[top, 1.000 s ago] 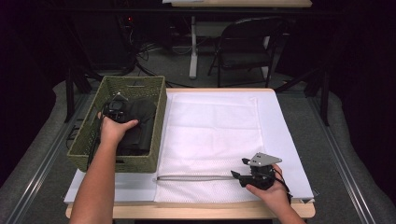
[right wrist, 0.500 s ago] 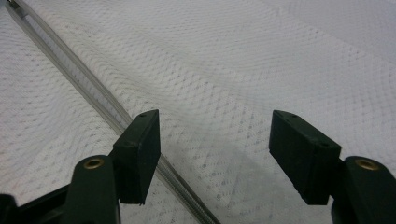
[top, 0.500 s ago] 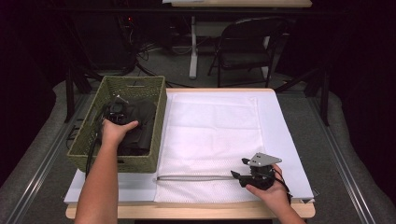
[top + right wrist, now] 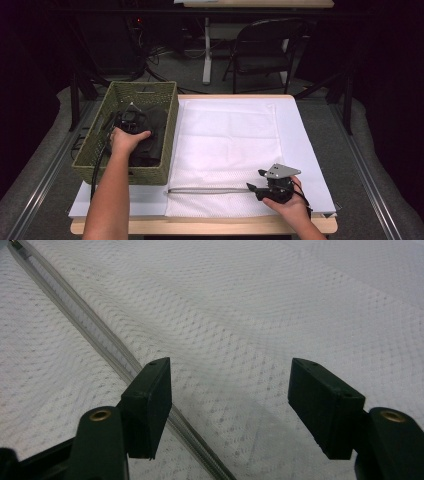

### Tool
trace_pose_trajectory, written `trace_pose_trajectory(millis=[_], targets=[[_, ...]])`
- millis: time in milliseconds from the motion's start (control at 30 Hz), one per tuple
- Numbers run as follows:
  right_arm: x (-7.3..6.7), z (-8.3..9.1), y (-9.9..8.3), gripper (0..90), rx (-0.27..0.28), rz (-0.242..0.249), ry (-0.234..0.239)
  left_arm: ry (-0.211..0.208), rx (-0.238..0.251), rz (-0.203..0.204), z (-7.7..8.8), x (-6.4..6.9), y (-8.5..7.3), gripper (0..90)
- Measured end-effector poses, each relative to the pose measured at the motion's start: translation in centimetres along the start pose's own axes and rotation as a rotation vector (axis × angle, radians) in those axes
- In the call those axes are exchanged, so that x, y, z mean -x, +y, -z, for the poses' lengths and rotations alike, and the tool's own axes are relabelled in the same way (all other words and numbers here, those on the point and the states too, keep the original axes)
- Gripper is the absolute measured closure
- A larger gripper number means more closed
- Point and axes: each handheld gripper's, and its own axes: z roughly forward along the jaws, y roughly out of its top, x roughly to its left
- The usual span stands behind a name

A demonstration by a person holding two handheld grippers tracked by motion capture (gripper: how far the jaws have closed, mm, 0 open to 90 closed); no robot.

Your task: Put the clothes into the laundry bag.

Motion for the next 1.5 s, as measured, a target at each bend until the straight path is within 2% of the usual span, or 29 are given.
trace_pose_trajectory(millis=[100,133,167,233,333,433,600,667,767,933,1100,1200,1300,1333,1400,1433,1500], targets=[[0.0,0.0,0.0,33.9,-0.004,0.007,0.004,0.01,0.004,-0.02,-0.2,0.1,0.2,0.0],[0.0,0.0,0.0,33.9,-0.003,0.008,0.004,0.012,0.014,-0.022,-0.3,0.1,0.2,0.0],[0.0,0.0,0.0,33.9,-0.003,0.006,0.004,0.015,0.003,-0.01,-0.3,0.2,0.3,0.0],[0.0,-0.1,0.0,33.9,-0.003,0.002,0.003,0.023,0.001,-0.018,-0.4,0.2,0.4,0.0],[0.0,-0.1,0.0,33.9,-0.001,0.002,0.004,0.009,0.013,-0.032,-0.5,0.1,0.4,0.0],[0.0,-0.1,0.1,33.9,0.0,0.001,0.004,0.013,0.014,-0.027,-0.6,0.2,0.5,0.0],[-0.1,-0.1,0.1,33.9,-0.002,-0.001,0.004,0.016,-0.012,-0.015,-0.6,0.3,0.9,0.0],[-0.1,-0.1,0.1,33.9,-0.003,0.001,0.005,0.012,-0.026,0.004,-0.7,0.3,1.1,0.0],[-0.1,-0.1,0.1,33.9,-0.002,-0.002,0.004,0.014,-0.043,0.006,-1.0,0.3,1.3,0.0],[0.2,0.0,0.1,33.9,0.005,-0.002,0.002,0.037,-0.03,-0.004,-1.4,0.4,1.3,0.0],[0.2,0.3,0.2,33.9,0.014,-0.006,-0.005,0.038,-0.026,-0.009,-1.4,0.4,1.3,1.5],[0.3,0.4,0.2,33.9,0.018,-0.002,-0.006,0.039,-0.022,-0.013,-1.3,0.4,1.3,6.2],[0.3,0.4,0.2,33.9,0.015,-0.003,-0.007,0.039,-0.002,-0.043,-1.0,0.4,1.3,14.8],[0.3,0.4,0.2,33.9,0.014,-0.003,-0.006,0.029,0.02,-0.066,-0.9,0.5,1.3,20.7],[0.3,0.3,0.2,33.9,0.013,-0.002,-0.006,0.007,0.033,-0.082,-0.6,0.5,1.3,33.2],[0.3,0.3,0.2,33.9,0.014,-0.001,-0.005,-0.005,0.035,-0.084,-0.6,0.5,1.2,39.6],[0.2,0.3,0.2,33.9,0.015,-0.002,-0.005,-0.026,0.045,-0.076,-0.4,0.4,1.2,45.7]])
